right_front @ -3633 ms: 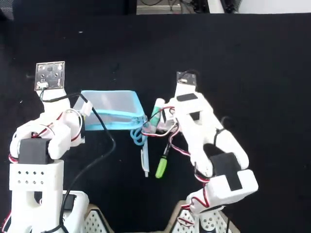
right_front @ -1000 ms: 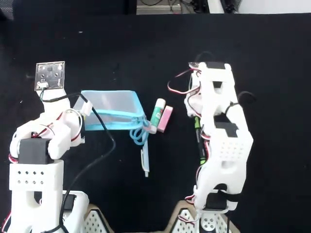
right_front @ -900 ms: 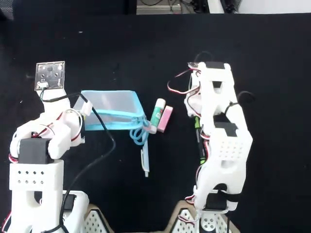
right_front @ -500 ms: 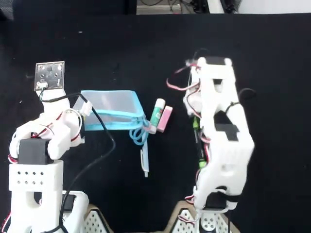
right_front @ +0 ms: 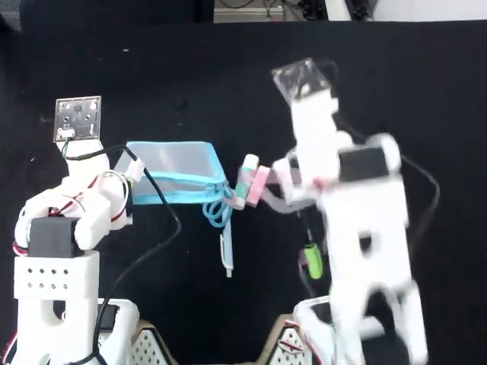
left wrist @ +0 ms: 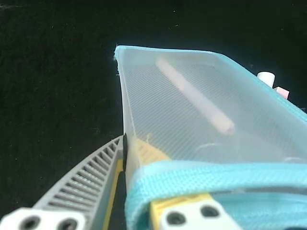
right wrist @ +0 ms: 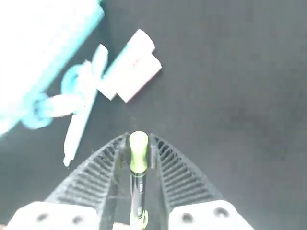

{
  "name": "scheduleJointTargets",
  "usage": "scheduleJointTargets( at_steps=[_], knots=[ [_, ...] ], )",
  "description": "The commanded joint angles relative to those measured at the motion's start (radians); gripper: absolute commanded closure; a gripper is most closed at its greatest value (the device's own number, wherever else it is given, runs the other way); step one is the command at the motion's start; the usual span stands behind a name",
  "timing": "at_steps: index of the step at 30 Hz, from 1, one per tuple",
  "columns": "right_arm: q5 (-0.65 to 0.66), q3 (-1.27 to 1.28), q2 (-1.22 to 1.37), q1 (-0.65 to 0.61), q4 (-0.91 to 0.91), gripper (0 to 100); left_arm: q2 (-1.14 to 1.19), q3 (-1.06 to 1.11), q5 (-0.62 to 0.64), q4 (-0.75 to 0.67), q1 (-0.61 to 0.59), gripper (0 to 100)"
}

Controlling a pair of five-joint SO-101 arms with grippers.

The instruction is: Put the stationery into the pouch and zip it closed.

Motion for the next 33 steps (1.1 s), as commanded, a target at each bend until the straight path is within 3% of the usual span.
scheduleJointTargets(
  at_steps=[1, 9, 13, 18, 24, 33],
  knots=[
    [0.003, 0.094, -0.344, -0.086, -0.103, 98.8, -0.014, -0.018, 0.002, -0.009, -0.012, 97],
    [-0.008, 0.326, -0.88, -0.338, -0.325, 98.7, -0.014, -0.018, 0.002, -0.009, -0.012, 97],
    [-0.08, 0.467, -1.095, -0.488, -0.534, 98.7, -0.014, -0.018, 0.002, -0.011, -0.012, 97],
    [-0.078, 0.704, -1.257, -0.632, -0.822, 98.7, -0.012, -0.018, 0.002, -0.011, -0.012, 97],
    [-0.078, 0.862, -1.273, -0.68, -1.04, 98.7, -0.012, -0.018, 0.002, -0.011, -0.012, 97],
    [-0.078, 0.765, -1.273, -0.677, -1.128, 98.7, -0.012, -0.018, 0.002, -0.011, -0.012, 97]
  ],
)
